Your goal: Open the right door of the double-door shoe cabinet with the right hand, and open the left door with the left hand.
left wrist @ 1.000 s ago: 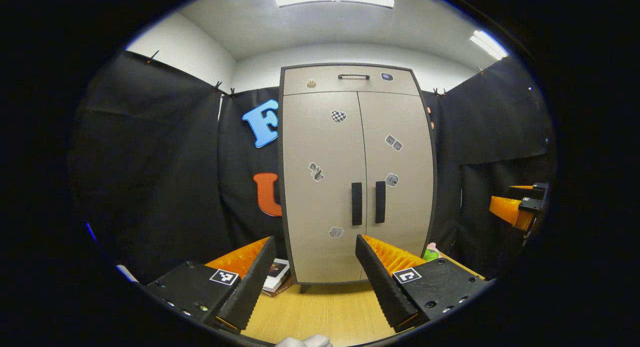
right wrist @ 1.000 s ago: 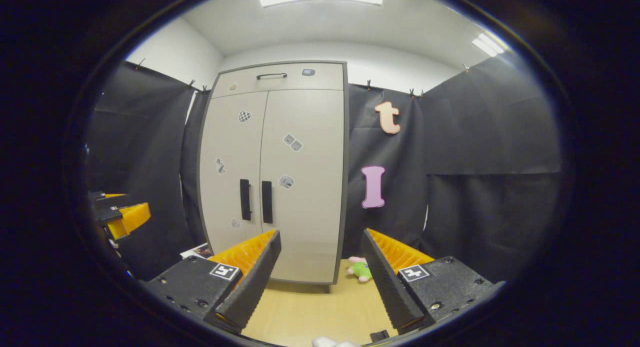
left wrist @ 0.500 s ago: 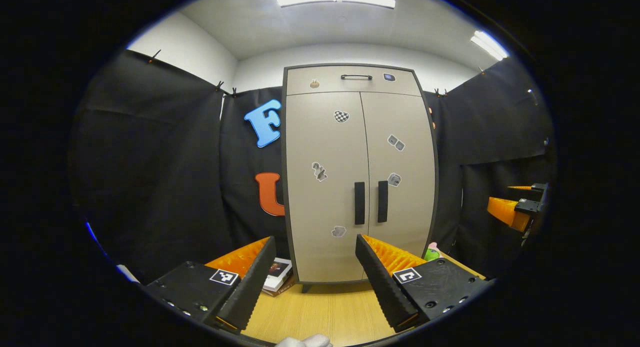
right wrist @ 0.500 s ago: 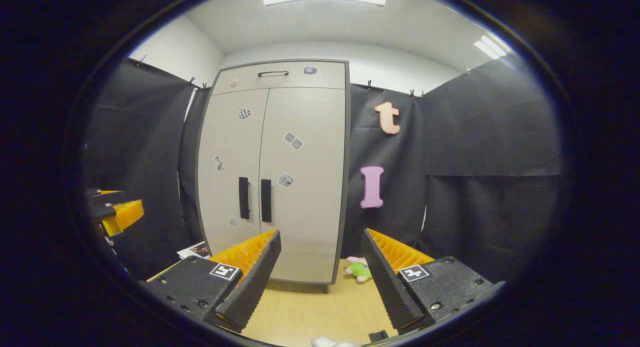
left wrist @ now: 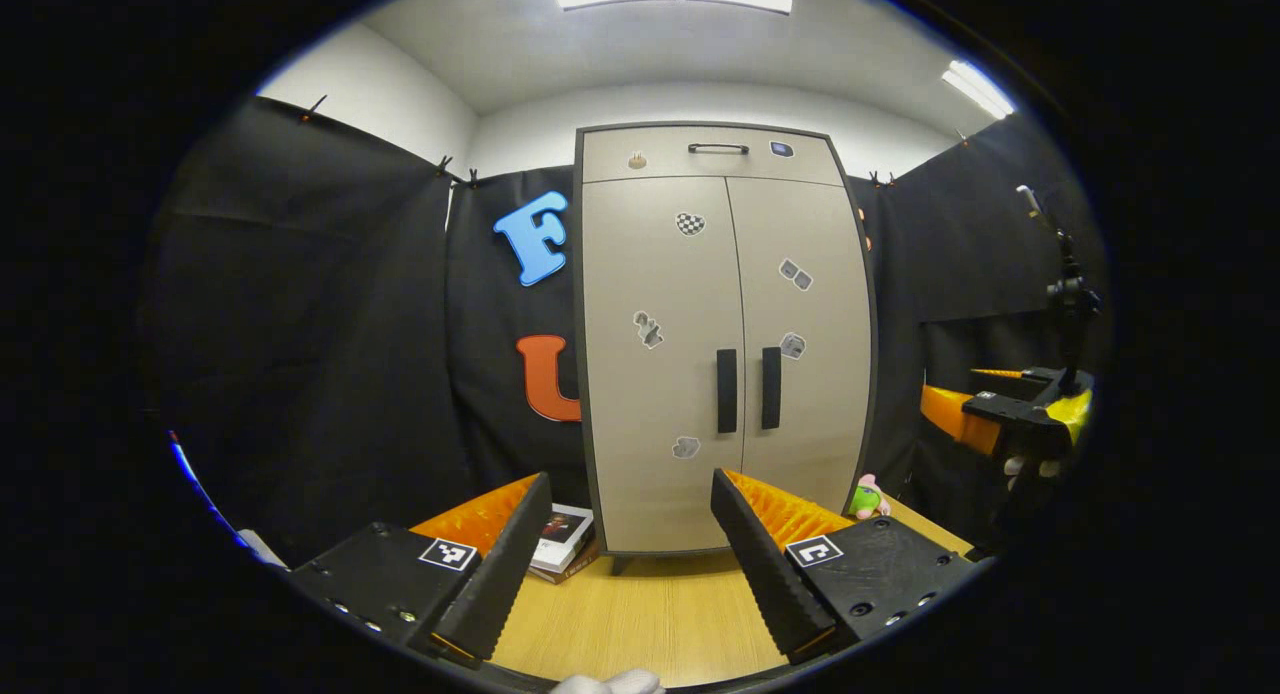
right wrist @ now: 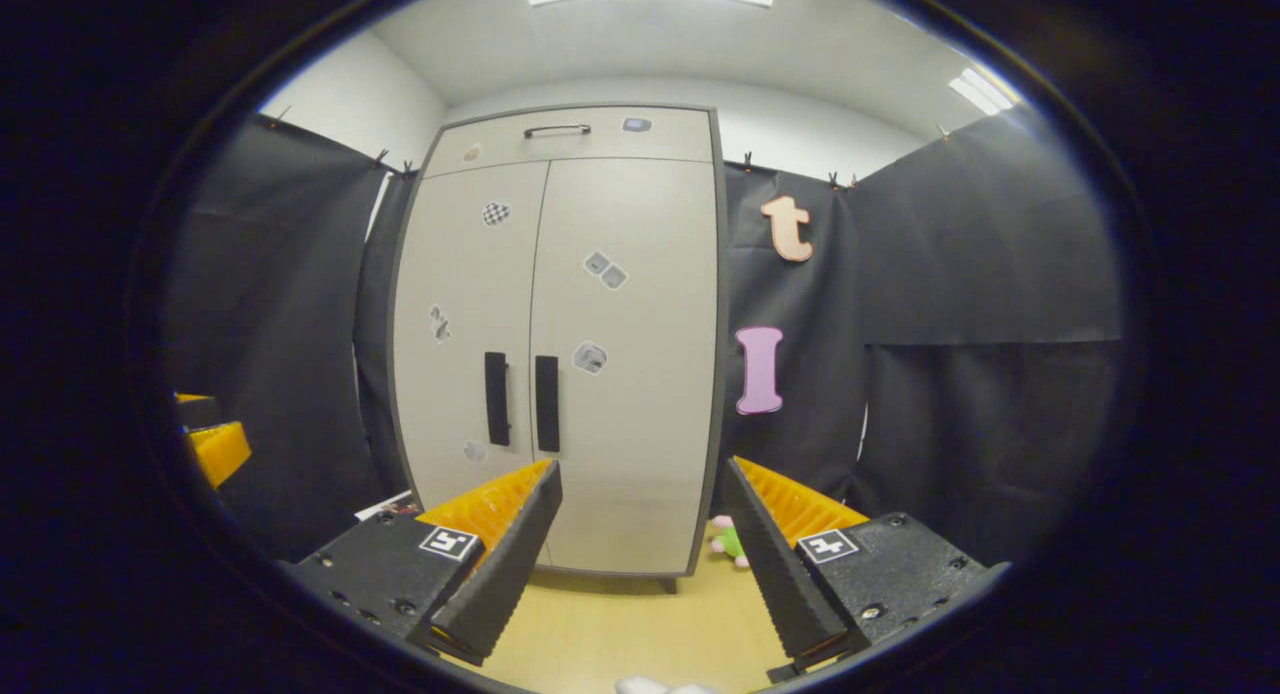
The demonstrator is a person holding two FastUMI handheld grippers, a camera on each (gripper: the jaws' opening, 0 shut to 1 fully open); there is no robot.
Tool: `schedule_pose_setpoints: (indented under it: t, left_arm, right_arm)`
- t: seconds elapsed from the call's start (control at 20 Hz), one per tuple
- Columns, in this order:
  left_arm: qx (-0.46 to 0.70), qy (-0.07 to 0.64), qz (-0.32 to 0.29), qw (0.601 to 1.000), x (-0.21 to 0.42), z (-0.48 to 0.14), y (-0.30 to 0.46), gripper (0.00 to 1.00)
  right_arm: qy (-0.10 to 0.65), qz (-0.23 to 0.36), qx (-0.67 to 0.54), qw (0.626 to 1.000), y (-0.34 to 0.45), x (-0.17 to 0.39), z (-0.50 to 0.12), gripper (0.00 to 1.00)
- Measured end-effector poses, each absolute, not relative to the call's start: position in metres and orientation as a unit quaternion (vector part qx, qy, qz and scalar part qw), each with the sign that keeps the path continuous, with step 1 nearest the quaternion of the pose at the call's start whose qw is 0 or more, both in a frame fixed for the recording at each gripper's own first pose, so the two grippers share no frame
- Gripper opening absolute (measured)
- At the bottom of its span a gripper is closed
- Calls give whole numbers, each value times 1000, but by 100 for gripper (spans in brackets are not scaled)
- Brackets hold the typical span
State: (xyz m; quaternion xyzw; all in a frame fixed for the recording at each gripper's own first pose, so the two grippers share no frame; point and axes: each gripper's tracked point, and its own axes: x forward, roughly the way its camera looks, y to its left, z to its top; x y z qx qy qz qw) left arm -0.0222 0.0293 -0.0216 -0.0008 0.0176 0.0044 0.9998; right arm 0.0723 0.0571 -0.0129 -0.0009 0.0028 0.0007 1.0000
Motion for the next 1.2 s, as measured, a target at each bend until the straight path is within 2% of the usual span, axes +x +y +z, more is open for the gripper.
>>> schedule_pose_setpoints:
  t: [0.4, 0.75, 0.9, 1.2]
  left_arm:
    - [0, 35, 49, 998, -28, -36, 45, 96]
    - [-1, 41, 89, 995, -18, -38, 51, 96]
    - [0, 45, 103, 994, -14, -39, 55, 96]
    - [-3, 51, 114, 992, 3, -46, 58, 96]
  right_arm:
    - [4, 39, 15, 999, 125, 188, -9, 100]
    - [32, 44, 23, 998, 152, 286, -25, 97]
    - [49, 46, 23, 997, 154, 315, -36, 92]
    - [57, 45, 29, 997, 159, 334, -37, 67]
